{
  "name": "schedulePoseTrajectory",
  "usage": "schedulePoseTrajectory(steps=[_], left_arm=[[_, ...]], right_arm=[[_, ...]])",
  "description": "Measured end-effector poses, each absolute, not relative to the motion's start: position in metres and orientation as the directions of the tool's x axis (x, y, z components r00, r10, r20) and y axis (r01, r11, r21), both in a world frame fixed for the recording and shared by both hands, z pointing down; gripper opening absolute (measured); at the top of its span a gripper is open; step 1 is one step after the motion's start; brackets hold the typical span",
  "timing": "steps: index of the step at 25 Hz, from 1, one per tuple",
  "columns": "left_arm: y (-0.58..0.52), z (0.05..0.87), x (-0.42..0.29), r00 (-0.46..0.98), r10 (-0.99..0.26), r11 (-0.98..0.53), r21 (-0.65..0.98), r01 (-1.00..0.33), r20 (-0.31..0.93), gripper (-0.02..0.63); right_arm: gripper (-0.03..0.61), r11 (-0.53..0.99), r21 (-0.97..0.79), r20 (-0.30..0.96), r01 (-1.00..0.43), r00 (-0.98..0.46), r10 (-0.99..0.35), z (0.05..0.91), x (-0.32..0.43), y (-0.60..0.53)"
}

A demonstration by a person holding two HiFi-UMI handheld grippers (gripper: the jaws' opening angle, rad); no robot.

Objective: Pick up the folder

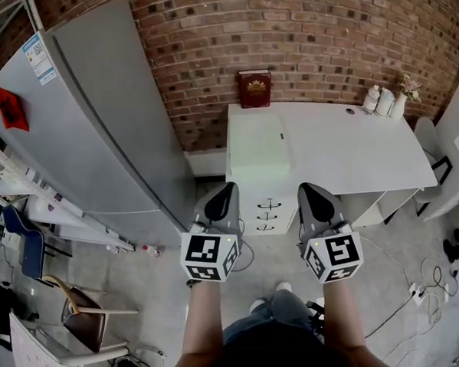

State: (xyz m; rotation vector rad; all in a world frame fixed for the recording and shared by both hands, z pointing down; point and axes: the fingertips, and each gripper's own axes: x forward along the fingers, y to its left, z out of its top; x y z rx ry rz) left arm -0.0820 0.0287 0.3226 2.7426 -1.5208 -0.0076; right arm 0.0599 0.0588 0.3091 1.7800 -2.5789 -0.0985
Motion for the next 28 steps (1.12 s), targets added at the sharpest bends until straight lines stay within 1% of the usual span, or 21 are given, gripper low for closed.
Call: schedulePoseTrajectory(steps=[7, 14, 28], left_arm=[[-0.028, 0.339, -0.081, 0.515, -0.857, -0.515, 0.002, -0.857, 0.028, -0.003], [-0.111, 0.352, -0.075, 0.481, -0.875, -0.480, 0.019, -0.877, 0.054, -0.003], [-0.279, 0.394, -0.066, 0.396, -0.895, -0.385, 0.090, -0.918, 0.205, -0.003]], right_arm=[[-0.002, 0.359, 0.039, -0.024, -0.932, -0.360, -0.932, 0.322, 0.066, -0.003], [-0.002, 0.370, 0.022, -0.009, -0.929, -0.370, -0.929, 0.332, 0.084, -0.087], [0.000, 0.437, -0.062, 0.096, -0.897, -0.441, -0.892, 0.363, 0.126, -0.271]])
